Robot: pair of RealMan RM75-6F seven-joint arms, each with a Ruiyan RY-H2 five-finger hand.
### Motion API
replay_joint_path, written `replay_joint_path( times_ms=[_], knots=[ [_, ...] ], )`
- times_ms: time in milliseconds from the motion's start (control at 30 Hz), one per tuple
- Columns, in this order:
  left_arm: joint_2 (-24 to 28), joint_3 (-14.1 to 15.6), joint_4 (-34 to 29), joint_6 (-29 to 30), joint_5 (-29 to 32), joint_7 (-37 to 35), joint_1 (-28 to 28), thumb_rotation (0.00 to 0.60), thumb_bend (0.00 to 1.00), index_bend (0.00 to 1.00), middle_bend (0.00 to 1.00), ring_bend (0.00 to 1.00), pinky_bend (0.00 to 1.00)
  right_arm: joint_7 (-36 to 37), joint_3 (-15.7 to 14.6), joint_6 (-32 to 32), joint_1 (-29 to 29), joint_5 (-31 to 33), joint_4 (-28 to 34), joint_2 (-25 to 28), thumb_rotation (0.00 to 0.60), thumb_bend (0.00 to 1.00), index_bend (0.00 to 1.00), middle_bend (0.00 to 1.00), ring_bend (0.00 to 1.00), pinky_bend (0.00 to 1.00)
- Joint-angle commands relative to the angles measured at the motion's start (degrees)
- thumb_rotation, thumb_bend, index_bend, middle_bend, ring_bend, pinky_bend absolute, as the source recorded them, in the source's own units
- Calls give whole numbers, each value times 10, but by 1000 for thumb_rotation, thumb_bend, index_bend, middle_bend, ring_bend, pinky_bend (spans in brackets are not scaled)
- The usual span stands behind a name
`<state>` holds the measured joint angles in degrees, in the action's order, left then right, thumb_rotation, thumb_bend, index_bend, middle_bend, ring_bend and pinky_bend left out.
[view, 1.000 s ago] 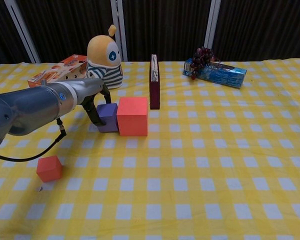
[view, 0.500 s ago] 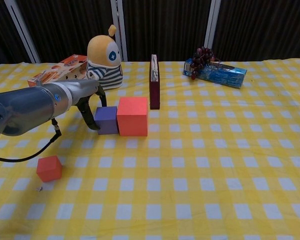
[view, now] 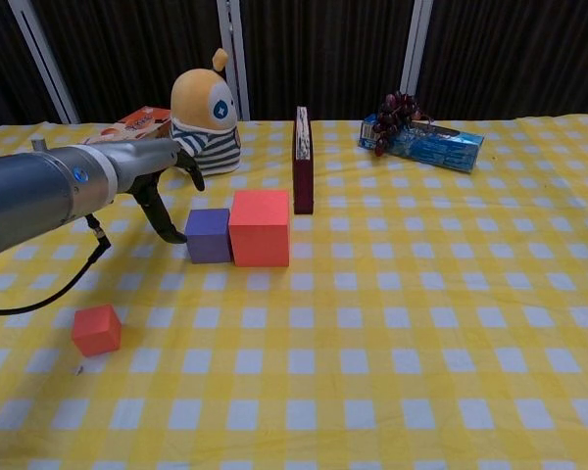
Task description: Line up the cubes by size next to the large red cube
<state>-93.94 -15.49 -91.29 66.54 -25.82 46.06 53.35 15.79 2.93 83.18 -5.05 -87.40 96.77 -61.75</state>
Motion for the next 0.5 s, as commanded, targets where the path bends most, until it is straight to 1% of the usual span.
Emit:
replay_joint_path(
  times_ms=[33,100,167,300,367,500],
  knots=[
    [59,27,-72,25,-48,-15,-33,600,237,224,0,0,75,-2,0,1,0,0,0,0,600,364,0,0,0,11],
    [81,42,-97,28,-69,-20,-45,600,237,229,0,0,75,-3,0,1,0,0,0,-1,600,365,0,0,0,11],
    [109,64,-125,29,-96,-26,-60,600,237,242,0,0,75,-5,0,1,0,0,0,-2,600,365,0,0,0,11],
    [152,109,-170,46,-144,-37,-93,600,237,309,0,0,75,-5,2,0,1,6,2,-2,600,365,0,0,0,11],
    [162,123,-185,57,-155,-45,-109,600,237,331,0,0,75,-6,3,0,1,7,3,-2,600,364,0,0,0,11],
    [171,151,-207,83,-176,-63,-143,600,238,336,0,0,75,-12,2,2,1,4,3,-3,600,365,0,0,0,11]
  ],
)
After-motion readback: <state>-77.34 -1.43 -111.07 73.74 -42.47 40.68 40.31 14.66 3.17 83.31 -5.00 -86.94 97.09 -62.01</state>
